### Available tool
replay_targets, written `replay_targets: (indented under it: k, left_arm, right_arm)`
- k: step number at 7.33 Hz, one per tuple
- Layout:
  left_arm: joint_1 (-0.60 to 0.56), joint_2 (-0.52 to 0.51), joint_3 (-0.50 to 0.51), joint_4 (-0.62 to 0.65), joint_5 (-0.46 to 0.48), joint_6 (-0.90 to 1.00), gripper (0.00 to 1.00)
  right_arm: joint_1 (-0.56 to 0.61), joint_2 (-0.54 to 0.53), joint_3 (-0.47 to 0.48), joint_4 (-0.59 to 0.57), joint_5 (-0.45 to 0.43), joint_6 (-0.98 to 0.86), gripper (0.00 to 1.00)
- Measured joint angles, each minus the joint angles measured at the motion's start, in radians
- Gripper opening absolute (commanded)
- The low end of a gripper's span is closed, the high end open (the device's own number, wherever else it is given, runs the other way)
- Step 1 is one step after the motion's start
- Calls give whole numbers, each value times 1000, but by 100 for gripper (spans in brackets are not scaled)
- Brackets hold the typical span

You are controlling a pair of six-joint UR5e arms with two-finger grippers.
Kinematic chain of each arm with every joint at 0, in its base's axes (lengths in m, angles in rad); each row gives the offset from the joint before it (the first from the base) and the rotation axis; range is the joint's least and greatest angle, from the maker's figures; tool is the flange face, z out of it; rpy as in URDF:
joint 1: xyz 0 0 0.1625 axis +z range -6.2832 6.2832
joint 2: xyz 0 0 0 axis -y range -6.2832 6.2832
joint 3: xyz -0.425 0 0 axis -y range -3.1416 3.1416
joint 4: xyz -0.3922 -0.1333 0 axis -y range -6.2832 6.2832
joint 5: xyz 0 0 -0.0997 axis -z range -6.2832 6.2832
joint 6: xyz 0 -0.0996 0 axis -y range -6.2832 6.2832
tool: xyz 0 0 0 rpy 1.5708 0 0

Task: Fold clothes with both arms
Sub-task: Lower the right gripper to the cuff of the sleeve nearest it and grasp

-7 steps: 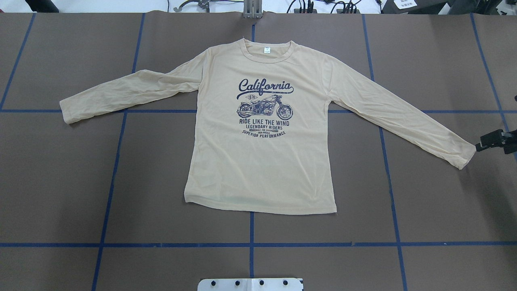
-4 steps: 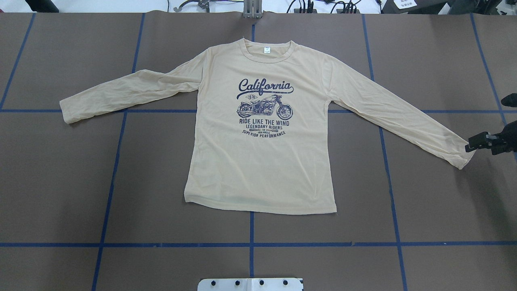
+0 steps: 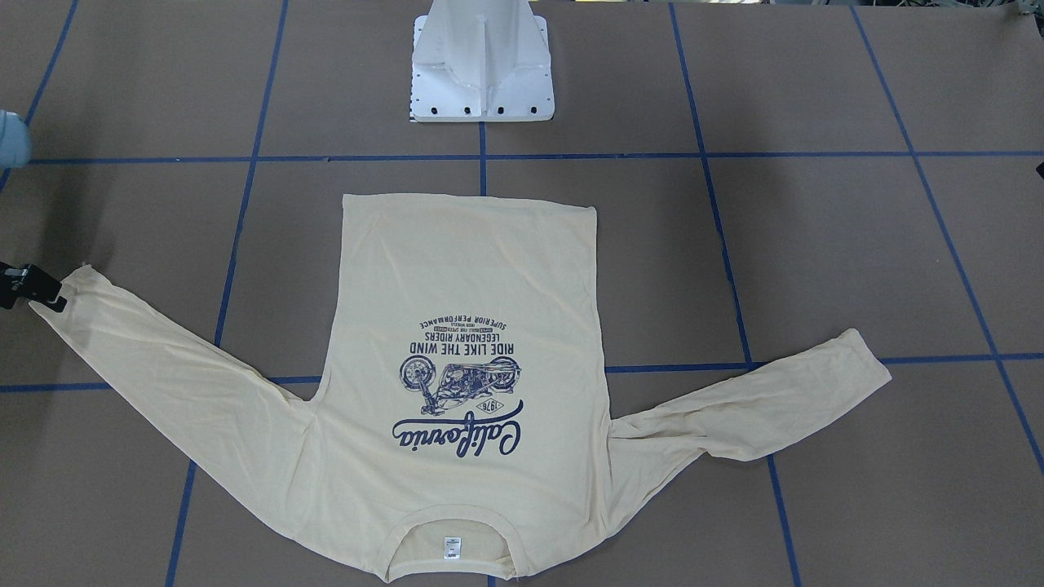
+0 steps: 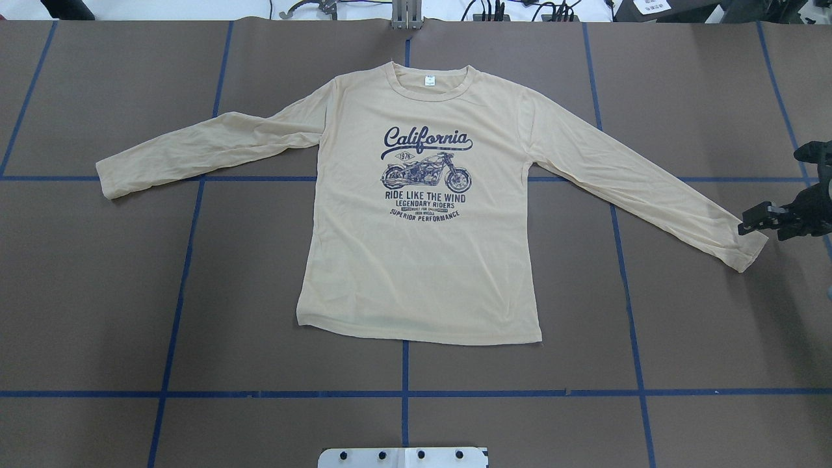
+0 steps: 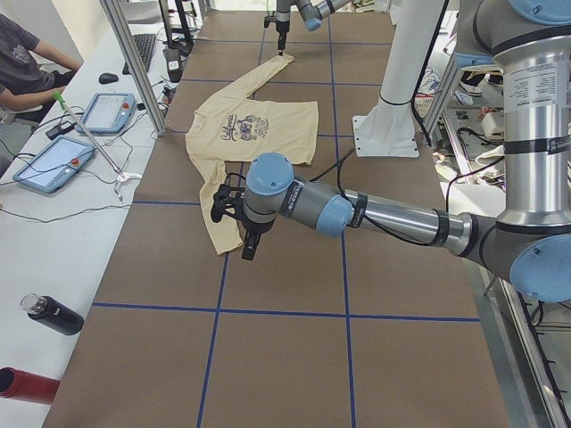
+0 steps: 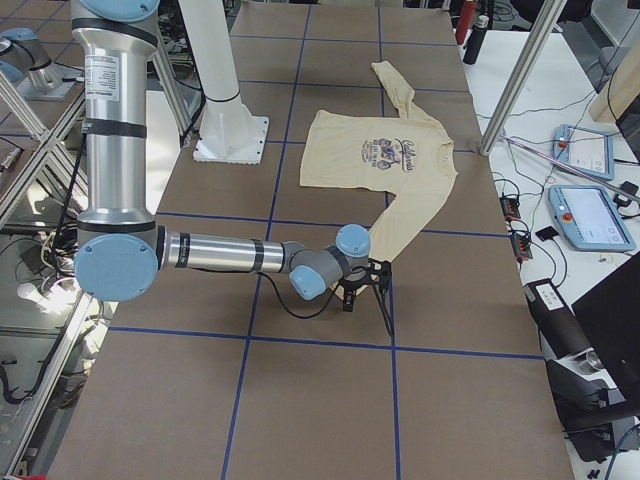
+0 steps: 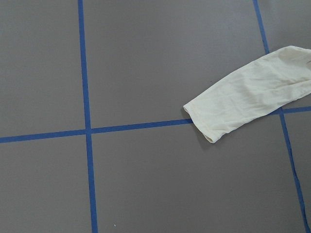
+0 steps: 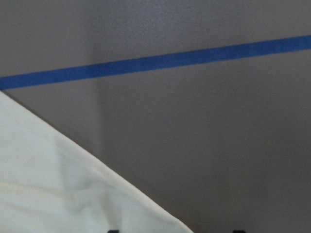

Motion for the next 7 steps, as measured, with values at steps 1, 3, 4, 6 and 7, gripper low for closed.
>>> replay_targets:
  k: [1, 3, 4, 6, 7]
  left_arm:
    - [0, 0, -1, -3, 0, 0, 100]
    - [0, 0, -6, -4, 0, -2, 100]
    - [0, 0, -7, -4, 0, -3, 100]
    - [0, -1, -8, -4, 0, -4, 100]
    - [0, -1, -9, -5, 0, -4, 100]
  right_arm:
    - [1, -1, 0, 0, 3, 1, 80]
    - [2, -11, 6, 0, 7, 1, 78]
    - [3, -16, 7, 0, 8, 1, 64]
    - [3, -19, 7, 0, 8, 14, 0]
    - [2, -20, 8, 0, 8, 37, 0]
